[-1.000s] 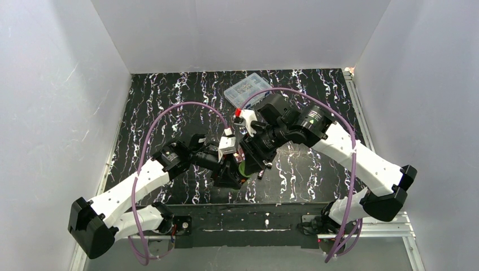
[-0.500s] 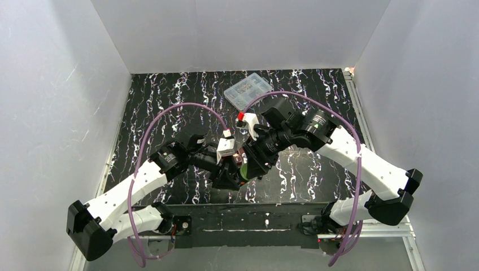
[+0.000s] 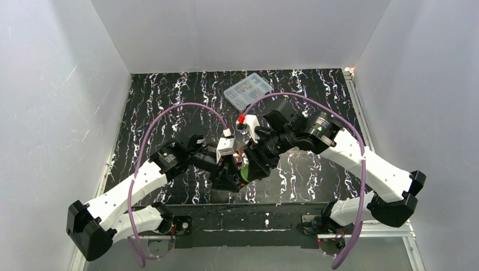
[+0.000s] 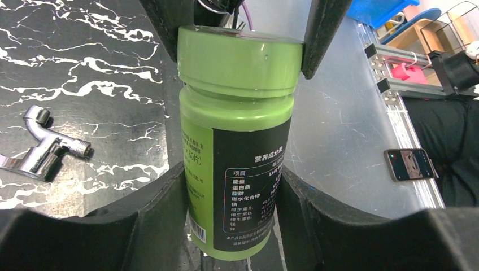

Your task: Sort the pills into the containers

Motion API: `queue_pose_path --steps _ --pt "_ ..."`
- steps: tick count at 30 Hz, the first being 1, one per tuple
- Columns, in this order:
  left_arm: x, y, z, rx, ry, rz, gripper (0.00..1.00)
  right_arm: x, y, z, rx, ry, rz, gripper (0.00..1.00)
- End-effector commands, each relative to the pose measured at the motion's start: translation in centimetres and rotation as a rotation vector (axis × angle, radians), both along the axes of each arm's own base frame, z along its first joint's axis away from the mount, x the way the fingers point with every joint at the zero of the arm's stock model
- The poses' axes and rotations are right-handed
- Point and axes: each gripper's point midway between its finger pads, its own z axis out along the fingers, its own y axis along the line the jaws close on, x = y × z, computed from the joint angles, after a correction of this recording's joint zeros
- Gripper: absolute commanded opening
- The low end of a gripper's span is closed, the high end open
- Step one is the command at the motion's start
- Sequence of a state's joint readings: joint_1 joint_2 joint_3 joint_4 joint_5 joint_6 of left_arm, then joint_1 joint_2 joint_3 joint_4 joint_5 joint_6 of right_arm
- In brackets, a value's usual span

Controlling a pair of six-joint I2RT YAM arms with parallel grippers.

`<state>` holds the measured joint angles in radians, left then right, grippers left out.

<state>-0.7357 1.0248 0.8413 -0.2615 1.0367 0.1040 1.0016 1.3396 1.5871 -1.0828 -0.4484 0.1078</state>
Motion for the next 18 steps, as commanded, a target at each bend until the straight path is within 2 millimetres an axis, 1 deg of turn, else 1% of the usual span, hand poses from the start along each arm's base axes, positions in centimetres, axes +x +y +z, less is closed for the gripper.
queue_pose_path --steps 1,4,9,11,14,15,18 --pt "1.2 -1.2 3.3 -0.131 -0.099 -0.009 0.00 -3.7 -0.1 -1.3 -0.038 0.086 0.141 0.21" --pt "0.8 -1.5 3.4 -0.140 -0.042 -0.049 0.00 -4.3 -0.1 -1.3 -0.033 0.086 0.170 0.19" --pt "0.4 -1.6 4.2 -0.180 -0.042 -0.061 0.00 -5.5 -0.1 -0.6 0.021 0.102 0.226 0.17" --pt "0.3 -1.5 4.4 -0.179 -0.037 -0.070 0.00 -5.7 -0.2 -0.3 0.037 0.099 0.236 0.18" --pt "0.1 -1.6 4.7 -0.181 -0.022 -0.092 0.00 -5.9 -0.3 -0.5 0.021 0.103 0.246 0.18" --pt "0.2 -1.6 4.7 -0.180 -0.023 -0.088 0.00 -5.9 -0.4 -0.6 0.013 0.102 0.249 0.17" --pt "1.4 -1.8 4.4 -0.174 -0.087 -0.011 0.00 -6.1 -0.5 -0.8 0.010 0.113 0.250 0.17"
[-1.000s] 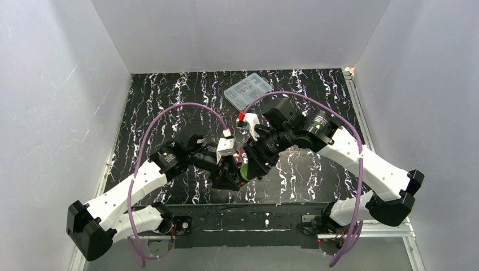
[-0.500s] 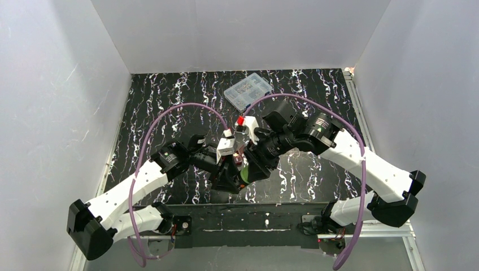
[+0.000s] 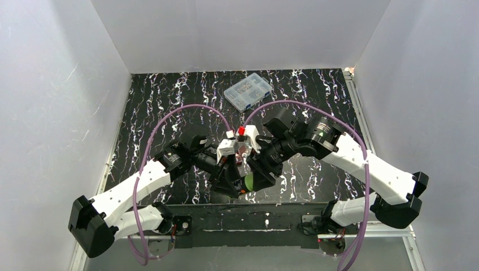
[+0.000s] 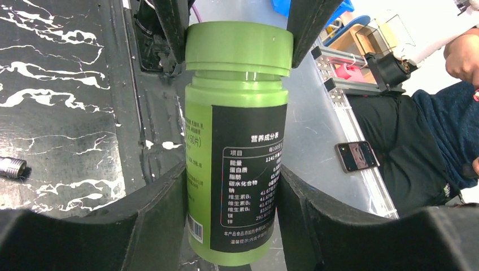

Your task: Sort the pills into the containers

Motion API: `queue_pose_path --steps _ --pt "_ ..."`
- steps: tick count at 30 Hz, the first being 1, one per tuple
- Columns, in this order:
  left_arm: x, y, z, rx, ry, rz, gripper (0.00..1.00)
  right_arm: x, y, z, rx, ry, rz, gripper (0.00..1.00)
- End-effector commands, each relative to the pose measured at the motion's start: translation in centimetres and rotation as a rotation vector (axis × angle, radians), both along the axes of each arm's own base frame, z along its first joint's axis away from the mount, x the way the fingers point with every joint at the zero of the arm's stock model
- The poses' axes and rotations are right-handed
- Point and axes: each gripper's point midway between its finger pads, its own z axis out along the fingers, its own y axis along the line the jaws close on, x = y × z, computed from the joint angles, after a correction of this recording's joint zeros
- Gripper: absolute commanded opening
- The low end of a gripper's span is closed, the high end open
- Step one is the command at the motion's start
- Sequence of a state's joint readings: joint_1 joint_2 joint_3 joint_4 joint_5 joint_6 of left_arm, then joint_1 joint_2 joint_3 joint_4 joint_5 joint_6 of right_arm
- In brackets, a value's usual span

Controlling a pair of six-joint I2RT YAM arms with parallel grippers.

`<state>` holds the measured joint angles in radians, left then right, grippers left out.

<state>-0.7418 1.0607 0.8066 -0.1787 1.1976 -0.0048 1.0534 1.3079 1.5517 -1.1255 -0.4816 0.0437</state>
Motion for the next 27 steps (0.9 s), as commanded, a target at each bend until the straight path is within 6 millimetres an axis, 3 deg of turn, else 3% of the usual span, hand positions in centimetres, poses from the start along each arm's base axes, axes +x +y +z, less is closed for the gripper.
queue_pose_path --steps 1,9,18,23,27 --pt "4.2 -1.6 3.9 -0.135 -0.247 0.158 0.00 -3.4 0.8 -0.2 0.023 0.113 0.125 0.17" --pt "7.2 -0.4 3.8 -0.125 -0.441 0.379 0.00 -0.7 2.6 -0.4 -0.005 0.093 -0.051 0.21" --pt "7.4 0.1 1.6 -0.114 -0.428 0.441 0.00 4.1 3.7 4.3 0.113 0.030 -0.283 0.21" --pt "8.4 -0.2 2.2 -0.178 -0.422 0.525 0.00 3.7 4.3 5.3 0.160 0.119 -0.258 0.21" --pt "9.7 -0.1 3.0 -0.227 -0.456 0.603 0.00 2.8 4.4 5.1 0.157 0.165 -0.214 0.22"
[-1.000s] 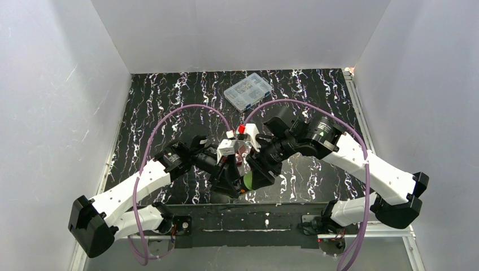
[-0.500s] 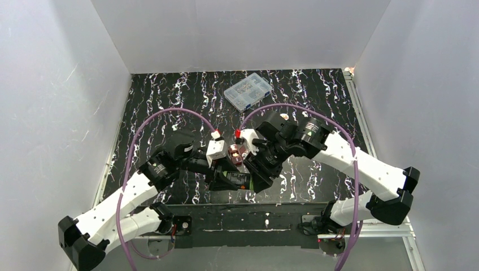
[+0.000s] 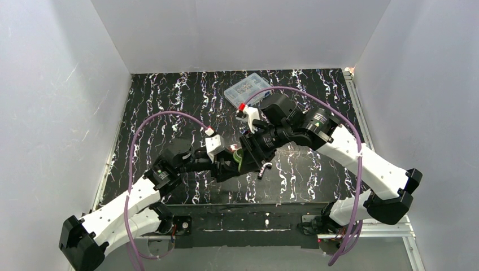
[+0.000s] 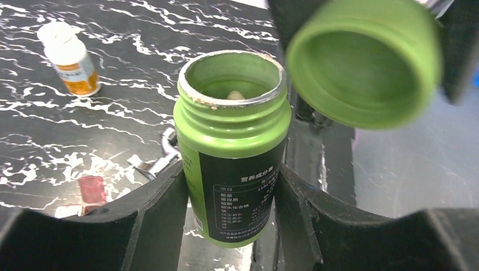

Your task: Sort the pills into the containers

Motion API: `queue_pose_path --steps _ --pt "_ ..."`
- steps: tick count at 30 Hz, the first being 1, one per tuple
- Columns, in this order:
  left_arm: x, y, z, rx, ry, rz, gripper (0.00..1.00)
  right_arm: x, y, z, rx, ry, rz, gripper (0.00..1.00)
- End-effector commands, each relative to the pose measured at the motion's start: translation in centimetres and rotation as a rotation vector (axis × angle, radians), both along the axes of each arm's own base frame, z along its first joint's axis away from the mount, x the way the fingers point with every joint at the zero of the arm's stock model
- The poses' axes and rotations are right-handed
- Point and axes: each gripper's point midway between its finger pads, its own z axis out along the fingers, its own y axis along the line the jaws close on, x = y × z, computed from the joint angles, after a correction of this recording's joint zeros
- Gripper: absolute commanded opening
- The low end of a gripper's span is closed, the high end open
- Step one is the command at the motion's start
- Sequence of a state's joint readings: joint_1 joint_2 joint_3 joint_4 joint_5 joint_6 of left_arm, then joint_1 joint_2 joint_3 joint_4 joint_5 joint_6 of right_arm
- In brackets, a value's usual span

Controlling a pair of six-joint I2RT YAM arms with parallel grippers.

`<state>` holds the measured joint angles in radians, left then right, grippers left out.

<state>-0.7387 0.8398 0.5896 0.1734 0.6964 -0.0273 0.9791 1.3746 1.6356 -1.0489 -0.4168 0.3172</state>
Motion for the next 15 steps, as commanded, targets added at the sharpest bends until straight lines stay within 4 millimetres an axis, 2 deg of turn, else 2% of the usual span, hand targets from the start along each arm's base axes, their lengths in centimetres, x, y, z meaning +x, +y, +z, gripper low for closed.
queue_pose_path --steps 1,7,12,15 --pt "2.5 -0.1 4.0 -0.130 -0.128 0.119 0.00 -1.1 1.8 2.8 0.132 0.036 0.072 0.22" --pt "3.4 0.3 3.5 -0.132 -0.162 0.178 0.00 1.4 0.6 1.0 0.032 0.029 -0.047 0.20" --pt "3.6 0.7 2.3 -0.098 -0.173 0.195 0.00 2.5 -0.8 2.3 0.047 0.020 -0.099 0.21" --pt "3.4 0.8 1.8 -0.062 -0.233 0.177 0.00 3.0 -1.5 2.3 0.016 0.027 -0.121 0.21"
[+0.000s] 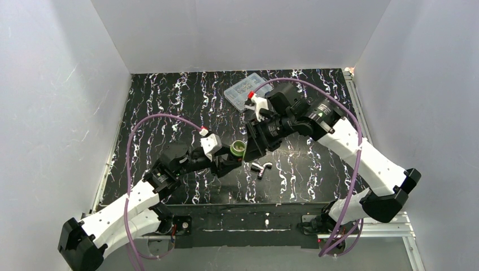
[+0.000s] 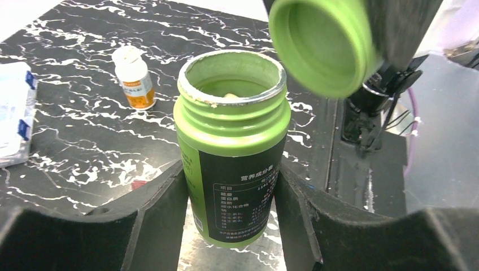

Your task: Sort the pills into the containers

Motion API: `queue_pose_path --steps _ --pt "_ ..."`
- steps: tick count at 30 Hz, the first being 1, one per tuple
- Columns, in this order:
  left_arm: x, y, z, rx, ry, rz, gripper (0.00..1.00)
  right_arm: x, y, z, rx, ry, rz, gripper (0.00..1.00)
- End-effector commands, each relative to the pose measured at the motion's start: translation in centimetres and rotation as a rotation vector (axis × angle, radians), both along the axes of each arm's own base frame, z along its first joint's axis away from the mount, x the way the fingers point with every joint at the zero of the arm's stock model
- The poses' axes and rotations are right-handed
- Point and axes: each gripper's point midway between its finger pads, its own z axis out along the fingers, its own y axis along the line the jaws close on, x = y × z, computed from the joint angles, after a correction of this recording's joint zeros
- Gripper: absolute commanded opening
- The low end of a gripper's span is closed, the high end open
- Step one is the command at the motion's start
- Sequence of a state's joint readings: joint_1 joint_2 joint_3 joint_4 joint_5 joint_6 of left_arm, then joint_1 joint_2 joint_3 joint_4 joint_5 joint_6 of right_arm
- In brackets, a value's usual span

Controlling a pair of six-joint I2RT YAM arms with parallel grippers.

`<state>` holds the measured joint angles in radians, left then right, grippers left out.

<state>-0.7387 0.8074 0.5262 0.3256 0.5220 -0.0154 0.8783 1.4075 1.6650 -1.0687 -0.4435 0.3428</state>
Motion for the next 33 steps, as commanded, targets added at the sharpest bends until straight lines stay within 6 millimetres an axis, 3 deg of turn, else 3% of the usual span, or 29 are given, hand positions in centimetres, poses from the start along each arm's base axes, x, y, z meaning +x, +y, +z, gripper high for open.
queue_pose_path --steps 1,15,27,33 --pt "0.1 0.2 0.7 0.028 -0.121 0.000 0.00 0.1 -1.0 2.1 0.014 -0.009 -0.017 0.21" --pt "-1.8 -1.3 -0.7 0.219 -0.351 -0.088 0.00 -2.8 -2.9 0.1 -0.099 0.181 0.014 0.24" --pt "-2.1 -2.3 -0.3 0.200 -0.371 -0.105 0.00 -2.0 -3.3 -1.2 -0.198 0.206 -0.037 0.27" --pt "-2.4 -2.8 -0.7 0.196 -0.361 -0.118 0.00 -1.3 -2.9 -0.7 -0.212 0.195 -0.056 0.27"
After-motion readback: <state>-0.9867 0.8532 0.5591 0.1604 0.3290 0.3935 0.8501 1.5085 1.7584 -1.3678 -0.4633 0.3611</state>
